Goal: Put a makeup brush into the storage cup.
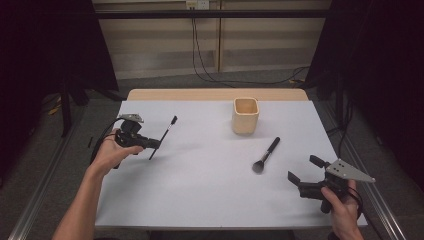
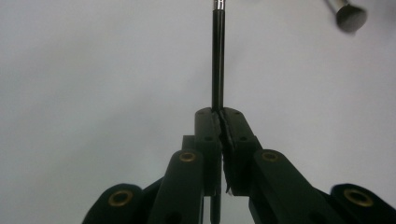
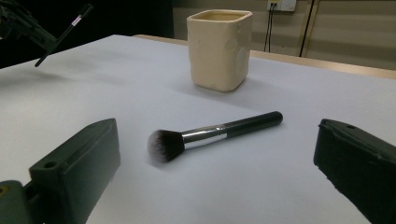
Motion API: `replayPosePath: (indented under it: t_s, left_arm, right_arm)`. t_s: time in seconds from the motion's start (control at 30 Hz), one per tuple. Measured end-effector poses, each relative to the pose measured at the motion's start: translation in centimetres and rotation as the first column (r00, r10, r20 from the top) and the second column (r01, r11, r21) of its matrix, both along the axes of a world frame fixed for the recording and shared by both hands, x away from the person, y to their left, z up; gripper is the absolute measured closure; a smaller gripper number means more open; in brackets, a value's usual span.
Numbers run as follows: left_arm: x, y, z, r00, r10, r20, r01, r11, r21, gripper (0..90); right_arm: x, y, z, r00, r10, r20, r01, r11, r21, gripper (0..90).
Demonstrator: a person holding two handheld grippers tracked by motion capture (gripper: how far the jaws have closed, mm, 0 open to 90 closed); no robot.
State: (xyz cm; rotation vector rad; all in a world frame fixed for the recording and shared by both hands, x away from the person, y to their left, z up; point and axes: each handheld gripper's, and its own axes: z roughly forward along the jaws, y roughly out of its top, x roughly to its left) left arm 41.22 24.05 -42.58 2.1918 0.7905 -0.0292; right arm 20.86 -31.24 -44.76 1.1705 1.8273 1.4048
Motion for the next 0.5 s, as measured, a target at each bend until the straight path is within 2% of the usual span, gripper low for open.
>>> replayPosePath:
  t_s: [0.03, 0.17, 0.3, 0.5]
  left_arm:
    - [-0.2, -0.1, 0.0, 1.0, 0.002, 0.001, -0.002, 0.9999, -0.012, 85.7]
    - [-1.0, -0.2, -0.1, 0.9982, 0.034, 0.049, -0.032, 0.998, -0.054, 85.8]
    - [-1.5, -0.5, -0.1, 0.995, 0.054, 0.084, -0.049, 0.997, -0.06, 85.7]
    - [-2.5, -1.2, 0.1, 0.986, 0.089, 0.141, -0.076, 0.9923, -0.098, 85.7]
  right_arm:
    - [0.0, 0.0, 0.0, 1.0, 0.004, 0.0, -0.004, 1.0, -0.001, 0.0]
    - [0.0, 0.0, 0.0, 1.0, 0.002, 0.004, -0.002, 1.0, -0.001, 0.0]
    - [0.0, -0.1, 0.0, 1.0, -0.001, 0.003, 0.001, 1.0, -0.003, 0.0]
    - [0.0, 0.1, 0.0, 1.0, 0.001, 0.001, -0.001, 1.0, -0.002, 0.0]
